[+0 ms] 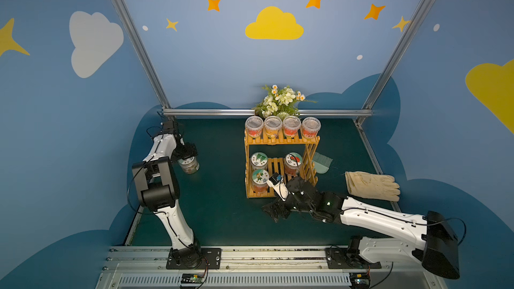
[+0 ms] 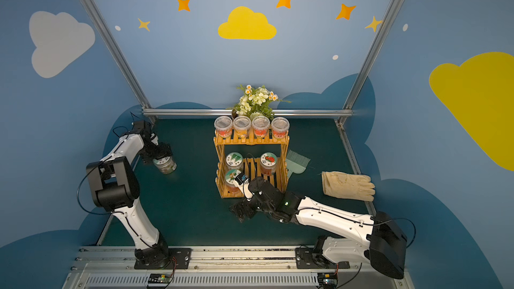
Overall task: Place the seed container on the shelf
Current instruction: Pick up the seed jar at the center of the board.
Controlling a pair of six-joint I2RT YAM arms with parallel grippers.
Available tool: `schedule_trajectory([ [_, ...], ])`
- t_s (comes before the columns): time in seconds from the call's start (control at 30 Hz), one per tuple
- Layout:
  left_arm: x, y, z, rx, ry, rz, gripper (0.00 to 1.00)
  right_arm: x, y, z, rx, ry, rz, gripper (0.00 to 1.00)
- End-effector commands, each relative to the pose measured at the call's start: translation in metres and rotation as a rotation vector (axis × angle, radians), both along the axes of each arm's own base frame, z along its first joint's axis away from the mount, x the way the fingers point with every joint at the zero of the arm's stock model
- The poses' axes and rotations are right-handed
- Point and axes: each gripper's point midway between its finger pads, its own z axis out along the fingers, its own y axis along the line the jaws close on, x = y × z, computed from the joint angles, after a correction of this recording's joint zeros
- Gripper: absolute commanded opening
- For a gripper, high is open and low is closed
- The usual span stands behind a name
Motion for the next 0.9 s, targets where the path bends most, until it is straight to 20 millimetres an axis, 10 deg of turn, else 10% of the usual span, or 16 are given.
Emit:
schedule_trajectory([
  [0.0, -0.003, -0.005, 0.021, -0.010, -0.020, -0.031, 0.83, 0.001, 0.007, 0.017, 0.037, -0.010, 0.003, 0.98],
  [0.47, -0.071, -0.094, 0.131, -0.040, -0.218, -0.220, 0.77, 0.019, -0.033, 0.045, 0.071, -0.122, -0.173, 0.98],
  [0.87, -0.181, -0.189, 0.210, -0.040, -0.330, -0.546, 0.74, 0.021, -0.065, 0.086, 0.192, -0.322, -0.193, 0.98],
])
